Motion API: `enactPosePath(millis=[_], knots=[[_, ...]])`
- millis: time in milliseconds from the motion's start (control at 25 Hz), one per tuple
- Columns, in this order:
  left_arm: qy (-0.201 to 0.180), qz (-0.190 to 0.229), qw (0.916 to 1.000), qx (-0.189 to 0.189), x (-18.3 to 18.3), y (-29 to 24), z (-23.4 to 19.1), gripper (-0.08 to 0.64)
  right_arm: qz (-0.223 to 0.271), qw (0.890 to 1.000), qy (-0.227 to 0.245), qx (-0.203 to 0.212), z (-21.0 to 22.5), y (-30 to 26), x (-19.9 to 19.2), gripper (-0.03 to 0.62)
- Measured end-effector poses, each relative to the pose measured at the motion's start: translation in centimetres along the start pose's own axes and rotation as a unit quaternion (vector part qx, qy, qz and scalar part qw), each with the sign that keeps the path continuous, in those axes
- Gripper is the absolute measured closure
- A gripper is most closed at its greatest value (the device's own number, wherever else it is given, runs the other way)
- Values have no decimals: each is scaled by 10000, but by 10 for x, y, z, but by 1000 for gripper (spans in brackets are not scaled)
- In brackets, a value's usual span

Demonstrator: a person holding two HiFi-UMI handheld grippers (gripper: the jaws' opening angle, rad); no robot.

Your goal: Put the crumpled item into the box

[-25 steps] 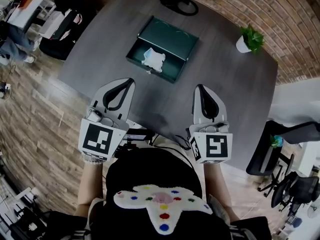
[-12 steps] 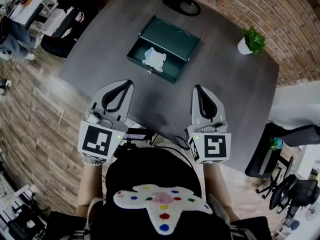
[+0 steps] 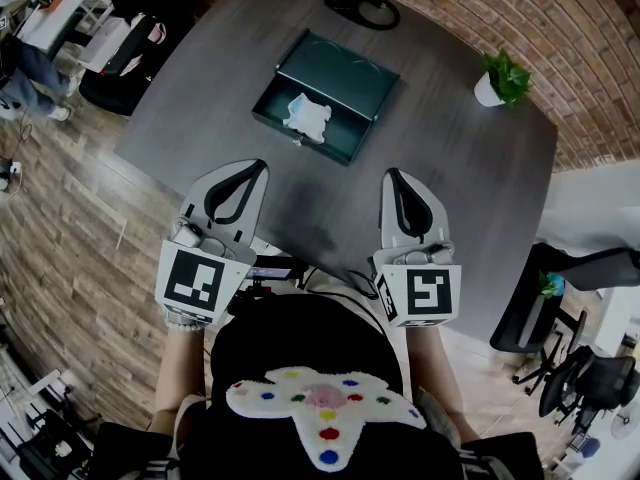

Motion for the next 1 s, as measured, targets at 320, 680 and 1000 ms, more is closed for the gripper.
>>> enactPosePath(millis=[320,680,1000], knots=[[-35,11,10000,-28,1,-1,0,552,-55,9999,107,65,-1,-2,2,584],[-26,0,10000,-20,0,-1,0,554,-49,9999,64,64,-1,-3,1,583],[2,-10,10000,-14,-1,-1,-1,552,-61,10000,32,58,-1,-4,0,584]])
Point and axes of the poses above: the fingertips, and each gripper's own axes: y backward along the fingers, z to its right, x out of its top, the point moved 10 cm from there along y, backward along the fingers, and after that the axes turned 14 degrees about x, right-handed, at the moved point
